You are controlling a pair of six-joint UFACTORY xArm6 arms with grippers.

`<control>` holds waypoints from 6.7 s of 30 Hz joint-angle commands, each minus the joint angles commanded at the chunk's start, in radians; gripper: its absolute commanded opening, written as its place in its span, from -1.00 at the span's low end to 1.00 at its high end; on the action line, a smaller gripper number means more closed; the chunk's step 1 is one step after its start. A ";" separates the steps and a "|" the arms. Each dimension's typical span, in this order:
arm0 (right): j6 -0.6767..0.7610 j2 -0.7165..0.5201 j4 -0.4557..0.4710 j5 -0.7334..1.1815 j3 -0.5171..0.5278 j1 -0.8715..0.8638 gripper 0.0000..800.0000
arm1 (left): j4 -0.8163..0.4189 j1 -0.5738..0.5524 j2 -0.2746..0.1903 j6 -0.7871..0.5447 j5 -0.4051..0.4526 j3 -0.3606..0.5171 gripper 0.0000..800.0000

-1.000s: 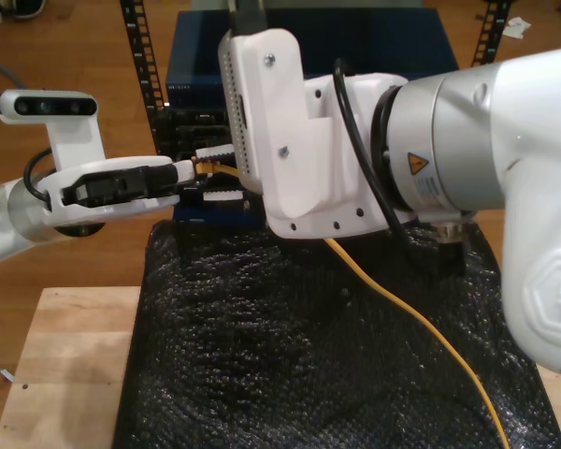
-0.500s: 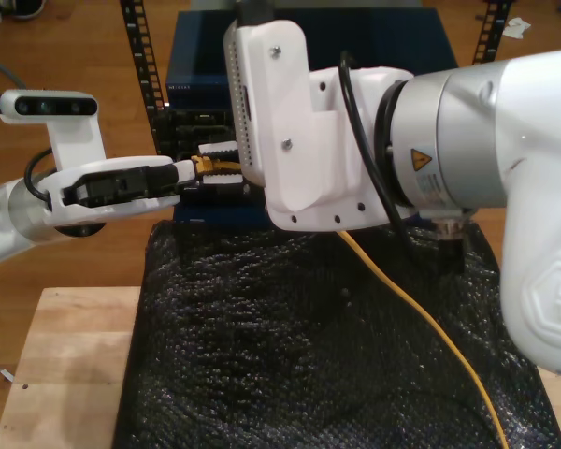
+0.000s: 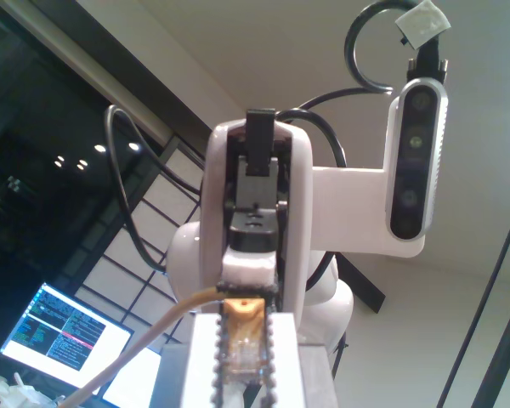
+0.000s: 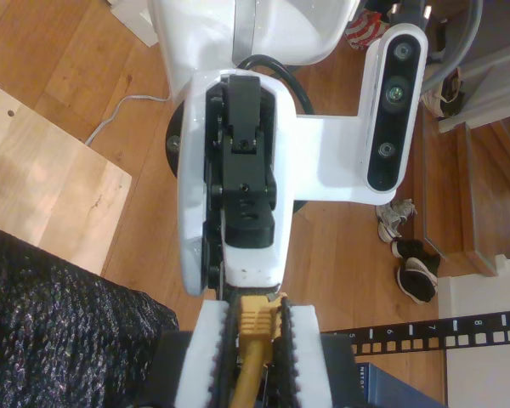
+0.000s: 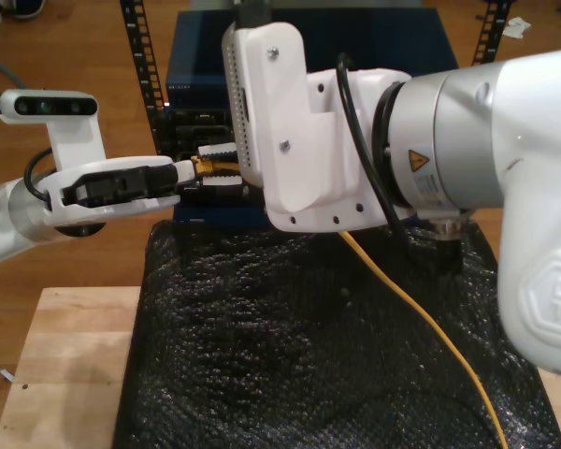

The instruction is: Grab the cable and plug it in

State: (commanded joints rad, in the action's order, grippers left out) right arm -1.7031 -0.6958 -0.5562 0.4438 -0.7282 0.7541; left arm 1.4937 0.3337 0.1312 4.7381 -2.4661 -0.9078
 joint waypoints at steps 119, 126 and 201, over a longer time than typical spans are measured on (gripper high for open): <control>0.336 0.141 0.049 0.387 -0.055 -0.597 -1.00 | -1.158 0.479 -0.347 -0.672 0.517 -0.261 1.00; 0.336 0.141 0.054 0.413 -0.044 -0.626 -1.00 | -1.263 0.592 -0.347 -0.879 0.540 -0.215 1.00; 0.333 0.107 0.103 0.448 0.100 -0.687 -1.00 | -1.579 0.987 -0.684 -1.462 1.338 0.796 1.00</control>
State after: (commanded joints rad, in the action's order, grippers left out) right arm -1.3702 -0.5884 -0.4534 0.8918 -0.6285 0.0667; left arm -0.0852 1.3203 -0.5531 3.2758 -1.1281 -0.1114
